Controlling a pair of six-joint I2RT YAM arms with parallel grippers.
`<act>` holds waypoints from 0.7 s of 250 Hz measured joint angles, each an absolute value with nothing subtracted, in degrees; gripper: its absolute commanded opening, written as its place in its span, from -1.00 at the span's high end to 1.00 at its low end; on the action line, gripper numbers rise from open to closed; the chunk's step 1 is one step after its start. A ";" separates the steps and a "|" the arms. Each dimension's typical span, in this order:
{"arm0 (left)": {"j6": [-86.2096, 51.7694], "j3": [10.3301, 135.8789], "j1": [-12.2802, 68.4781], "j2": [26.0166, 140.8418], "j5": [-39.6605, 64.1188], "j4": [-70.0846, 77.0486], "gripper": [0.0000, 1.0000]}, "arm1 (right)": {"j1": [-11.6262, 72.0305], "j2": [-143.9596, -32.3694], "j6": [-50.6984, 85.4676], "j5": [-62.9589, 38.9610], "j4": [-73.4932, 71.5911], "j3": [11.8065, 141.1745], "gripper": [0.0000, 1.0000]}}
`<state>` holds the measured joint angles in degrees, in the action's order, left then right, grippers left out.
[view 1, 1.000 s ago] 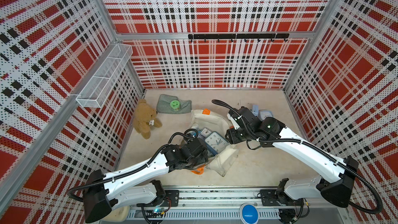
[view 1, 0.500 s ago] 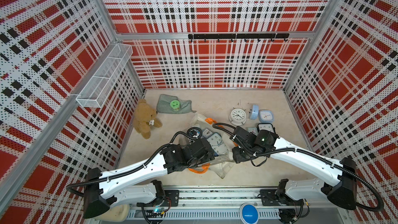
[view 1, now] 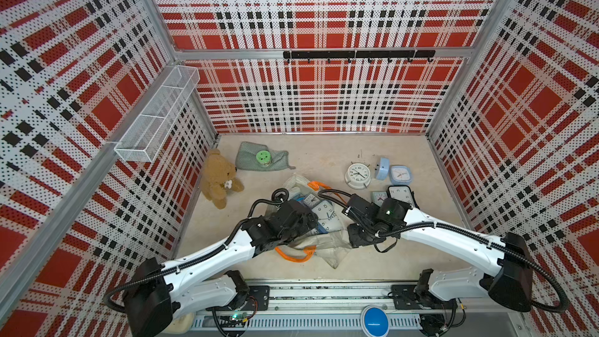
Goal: Take the alarm clock out of the canvas bag
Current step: Adjust the canvas bag at the center of the board.
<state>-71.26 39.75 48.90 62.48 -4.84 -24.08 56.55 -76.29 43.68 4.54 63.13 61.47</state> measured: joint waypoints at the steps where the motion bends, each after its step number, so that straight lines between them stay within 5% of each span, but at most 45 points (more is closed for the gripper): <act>1: -71.22 39.75 48.84 62.48 -4.80 -23.92 -0.95 | 56.55 -76.31 43.68 4.54 63.11 61.45 -0.15; 175: -67.42 38.35 47.05 75.37 1.80 -6.90 -0.99 | 56.55 -78.11 43.72 3.88 61.17 60.51 -0.15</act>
<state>-67.42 38.35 47.05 75.37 1.80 -6.90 56.55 -78.11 43.72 3.88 61.17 60.51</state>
